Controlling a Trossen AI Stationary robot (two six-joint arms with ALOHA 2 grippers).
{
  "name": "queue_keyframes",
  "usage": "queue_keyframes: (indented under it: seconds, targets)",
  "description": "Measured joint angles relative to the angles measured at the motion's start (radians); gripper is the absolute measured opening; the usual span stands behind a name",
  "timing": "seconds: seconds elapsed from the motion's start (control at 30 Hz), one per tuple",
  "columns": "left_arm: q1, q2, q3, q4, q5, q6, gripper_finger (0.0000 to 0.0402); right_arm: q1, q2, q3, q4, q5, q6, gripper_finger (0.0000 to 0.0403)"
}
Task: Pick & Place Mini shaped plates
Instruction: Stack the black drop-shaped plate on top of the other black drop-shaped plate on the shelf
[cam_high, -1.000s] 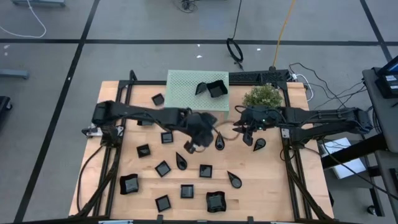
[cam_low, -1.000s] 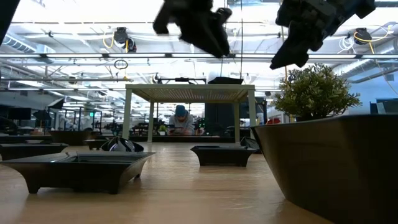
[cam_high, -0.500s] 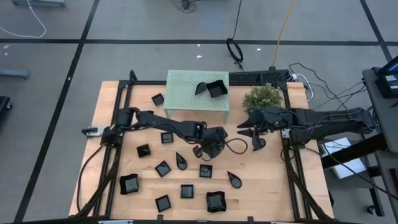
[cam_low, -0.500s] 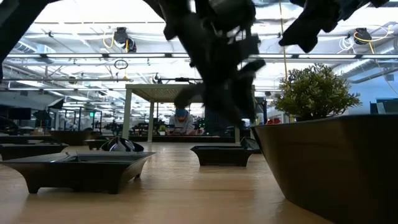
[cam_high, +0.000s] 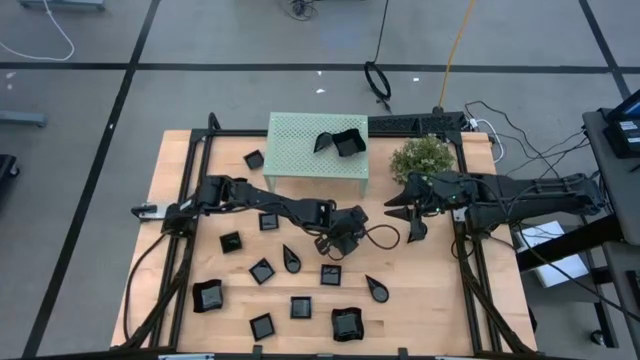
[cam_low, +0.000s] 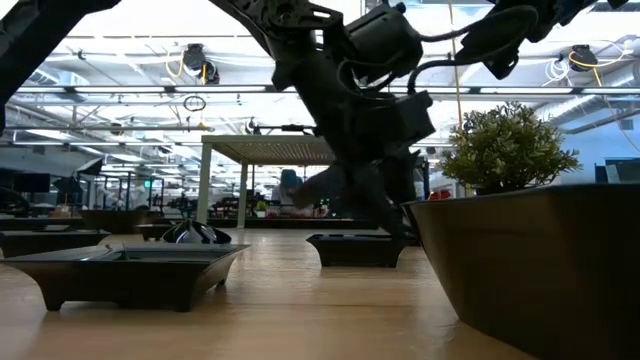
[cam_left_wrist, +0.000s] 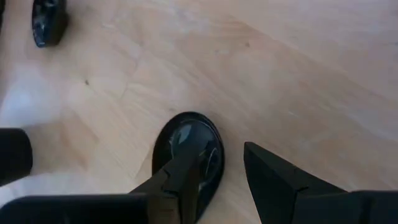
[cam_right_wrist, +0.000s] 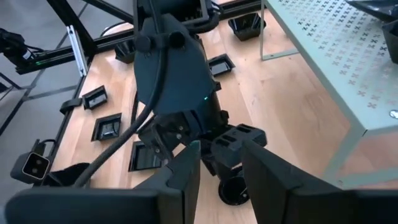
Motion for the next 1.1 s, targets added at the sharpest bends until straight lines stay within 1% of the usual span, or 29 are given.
queue_keyframes:
  seconds: [0.2,0.3,0.37,0.57,0.73,0.97,1.1]
  targets:
    - [0.0,0.006,0.0,-0.018,-0.008,-0.072,0.0131,0.0,-0.001,0.0,0.001,0.0,0.0,0.0105]
    - [0.005,0.006,0.0,-0.013,-0.007,-0.161,0.013,0.0,-0.001,0.0,0.001,0.001,0.0,0.0105]
    - [0.009,0.006,0.0,-0.014,-0.004,-0.224,0.0121,0.0,0.0,0.0,0.001,0.003,0.0,0.0105]
    - [0.022,0.007,-0.001,-0.01,-0.008,-0.338,0.006,0.0,0.0,0.0,0.001,0.003,0.0,0.0105]
    - [0.038,0.007,-0.001,-0.011,-0.009,-0.471,0.0009,0.0,0.0,0.0,0.009,0.004,0.001,0.0105]
    - [0.035,-0.004,-0.001,-0.021,0.007,-0.591,0.0004,0.0,0.0,0.0,0.008,0.004,0.001,0.0105]
    - [0.017,-0.034,-0.001,-0.035,0.028,-0.676,0.0006,0.0,-0.001,0.0,0.007,0.004,0.0,0.0105]
